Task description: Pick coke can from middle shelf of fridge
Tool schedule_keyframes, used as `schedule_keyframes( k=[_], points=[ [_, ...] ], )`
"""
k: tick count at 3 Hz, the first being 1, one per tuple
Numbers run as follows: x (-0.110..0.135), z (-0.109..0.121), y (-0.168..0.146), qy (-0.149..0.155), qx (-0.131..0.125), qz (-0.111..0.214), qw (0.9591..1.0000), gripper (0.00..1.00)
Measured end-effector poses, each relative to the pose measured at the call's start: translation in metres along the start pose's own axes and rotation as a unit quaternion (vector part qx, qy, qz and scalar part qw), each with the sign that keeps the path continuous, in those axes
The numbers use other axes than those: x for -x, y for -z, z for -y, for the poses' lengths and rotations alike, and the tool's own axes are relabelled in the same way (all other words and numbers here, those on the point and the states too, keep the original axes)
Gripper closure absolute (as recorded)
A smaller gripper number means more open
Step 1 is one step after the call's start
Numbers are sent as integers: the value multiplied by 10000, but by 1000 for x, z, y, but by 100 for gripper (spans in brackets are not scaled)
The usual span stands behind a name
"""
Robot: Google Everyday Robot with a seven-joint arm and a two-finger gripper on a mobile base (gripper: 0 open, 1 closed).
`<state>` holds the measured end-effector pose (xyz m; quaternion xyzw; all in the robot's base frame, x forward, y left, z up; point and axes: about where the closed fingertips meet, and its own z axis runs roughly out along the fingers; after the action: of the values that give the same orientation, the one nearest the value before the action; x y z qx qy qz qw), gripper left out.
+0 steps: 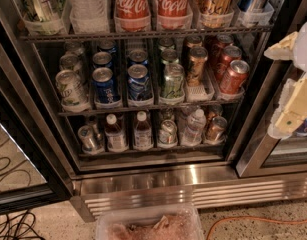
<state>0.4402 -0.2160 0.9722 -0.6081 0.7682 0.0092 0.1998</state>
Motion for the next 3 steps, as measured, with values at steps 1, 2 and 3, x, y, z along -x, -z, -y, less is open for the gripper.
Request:
schedule_keyframes(
  k=[1,2,3],
  points=[
    [0,0,0,1,4,13,10000,0],
    [0,-1,-5,-39,279,331,9991,0],
    [8,-18,-22,55,901,984,9910,0]
  ],
)
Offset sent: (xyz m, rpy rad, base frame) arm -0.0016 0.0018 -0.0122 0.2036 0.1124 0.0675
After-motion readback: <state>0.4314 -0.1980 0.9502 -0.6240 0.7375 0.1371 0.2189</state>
